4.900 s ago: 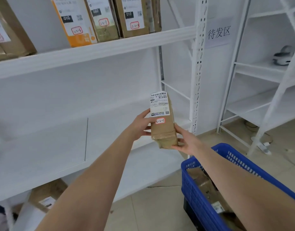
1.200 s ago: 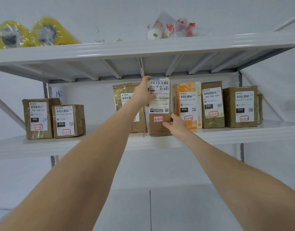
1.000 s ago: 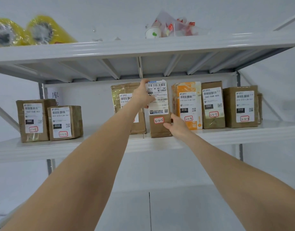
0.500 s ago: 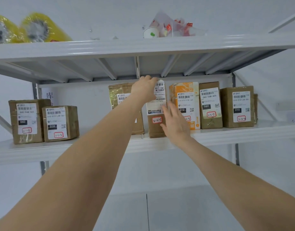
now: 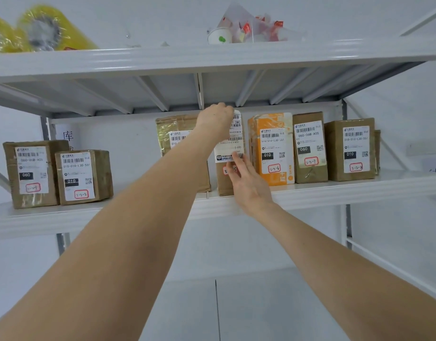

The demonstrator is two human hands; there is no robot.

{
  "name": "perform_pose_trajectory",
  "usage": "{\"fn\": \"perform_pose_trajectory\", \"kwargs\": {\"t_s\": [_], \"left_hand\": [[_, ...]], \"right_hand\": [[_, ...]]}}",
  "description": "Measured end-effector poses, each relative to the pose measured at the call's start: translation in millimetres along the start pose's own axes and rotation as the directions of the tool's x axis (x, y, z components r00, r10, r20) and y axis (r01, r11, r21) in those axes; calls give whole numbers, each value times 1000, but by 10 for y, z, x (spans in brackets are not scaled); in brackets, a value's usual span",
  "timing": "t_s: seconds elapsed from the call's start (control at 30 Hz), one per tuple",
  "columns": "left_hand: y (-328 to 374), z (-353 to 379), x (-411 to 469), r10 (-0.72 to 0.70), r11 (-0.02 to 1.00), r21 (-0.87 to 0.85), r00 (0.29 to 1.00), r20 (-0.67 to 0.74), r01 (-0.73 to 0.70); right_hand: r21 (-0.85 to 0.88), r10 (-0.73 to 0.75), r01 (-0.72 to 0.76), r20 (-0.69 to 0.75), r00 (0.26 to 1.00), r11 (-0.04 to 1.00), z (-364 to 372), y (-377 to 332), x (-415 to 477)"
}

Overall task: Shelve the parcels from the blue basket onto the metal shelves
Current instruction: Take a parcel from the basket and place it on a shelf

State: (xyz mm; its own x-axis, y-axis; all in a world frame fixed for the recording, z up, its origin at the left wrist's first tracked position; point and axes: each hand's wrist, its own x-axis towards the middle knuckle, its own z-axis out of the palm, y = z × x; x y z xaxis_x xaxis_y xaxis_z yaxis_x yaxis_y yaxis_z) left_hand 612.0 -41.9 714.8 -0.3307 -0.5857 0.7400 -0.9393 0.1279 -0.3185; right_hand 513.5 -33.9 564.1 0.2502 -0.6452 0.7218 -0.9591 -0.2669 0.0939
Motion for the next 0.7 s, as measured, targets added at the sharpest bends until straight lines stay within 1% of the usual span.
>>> {"fn": "perform_pose_trajectory", "kwargs": {"t_s": [0.3, 0.47, 0.53, 0.63, 0.7], "left_hand": [[19, 208, 135, -3, 1000, -21, 1000, 23, 4], [-22, 314, 202, -2, 999, -42, 1000, 27, 3], [-33, 362, 231, -6, 999, -51, 999, 31, 7], [-44, 417, 268, -13, 998, -68, 999, 39, 16], [-49, 441, 280, -12, 997, -72, 999, 43, 15]], "right_hand": [[8, 8, -8, 48, 999, 1000, 66, 51, 136], [26, 21, -22, 45, 999, 999, 118, 57, 214], [66, 38, -42, 52, 998, 997, 150, 63, 262], [187, 99, -107, 51, 994, 976, 187, 64, 316], [242, 114, -122, 48, 992, 963, 206, 66, 341]]}}
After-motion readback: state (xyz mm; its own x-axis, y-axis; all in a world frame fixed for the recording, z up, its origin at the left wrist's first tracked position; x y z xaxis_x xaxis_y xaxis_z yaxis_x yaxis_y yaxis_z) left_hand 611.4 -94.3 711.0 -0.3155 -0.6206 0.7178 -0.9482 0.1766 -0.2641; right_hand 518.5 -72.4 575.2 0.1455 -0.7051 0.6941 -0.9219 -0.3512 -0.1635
